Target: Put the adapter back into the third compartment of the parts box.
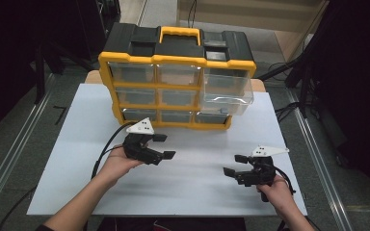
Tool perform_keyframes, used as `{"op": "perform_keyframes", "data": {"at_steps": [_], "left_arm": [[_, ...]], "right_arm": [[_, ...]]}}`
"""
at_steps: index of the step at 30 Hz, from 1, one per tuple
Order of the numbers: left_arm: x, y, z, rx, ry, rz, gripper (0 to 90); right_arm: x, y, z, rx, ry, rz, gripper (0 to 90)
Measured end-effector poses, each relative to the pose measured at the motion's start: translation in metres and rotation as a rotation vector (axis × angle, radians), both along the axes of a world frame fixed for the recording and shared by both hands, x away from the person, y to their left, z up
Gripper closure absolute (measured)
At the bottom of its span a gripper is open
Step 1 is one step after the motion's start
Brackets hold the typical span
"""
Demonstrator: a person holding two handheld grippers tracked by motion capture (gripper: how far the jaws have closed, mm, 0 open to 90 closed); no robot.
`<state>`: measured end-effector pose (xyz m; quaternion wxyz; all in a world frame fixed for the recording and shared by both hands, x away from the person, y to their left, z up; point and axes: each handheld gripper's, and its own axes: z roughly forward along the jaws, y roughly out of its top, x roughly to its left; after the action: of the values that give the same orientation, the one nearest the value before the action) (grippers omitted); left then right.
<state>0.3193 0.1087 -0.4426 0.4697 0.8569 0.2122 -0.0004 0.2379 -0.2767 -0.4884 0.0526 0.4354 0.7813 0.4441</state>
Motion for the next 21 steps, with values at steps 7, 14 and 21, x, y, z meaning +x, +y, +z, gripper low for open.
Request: {"op": "perform_keyframes", "data": {"at_steps": [7,14,21], "left_arm": [[-0.008,0.015,-0.008,0.015,0.007,0.022,28.7],[-0.013,0.025,-0.014,0.04,0.015,0.034,28.6],[-0.02,0.039,-0.019,0.073,0.013,0.041,28.6]], "right_arm": [[0.0,0.0,0.0,-0.004,-0.002,0.005,20.0],[0.0,0.001,0.0,-0.012,-0.006,0.009,19.9],[0.0,0.0,-0.001,-0.015,0.006,0.013,19.9]]}}
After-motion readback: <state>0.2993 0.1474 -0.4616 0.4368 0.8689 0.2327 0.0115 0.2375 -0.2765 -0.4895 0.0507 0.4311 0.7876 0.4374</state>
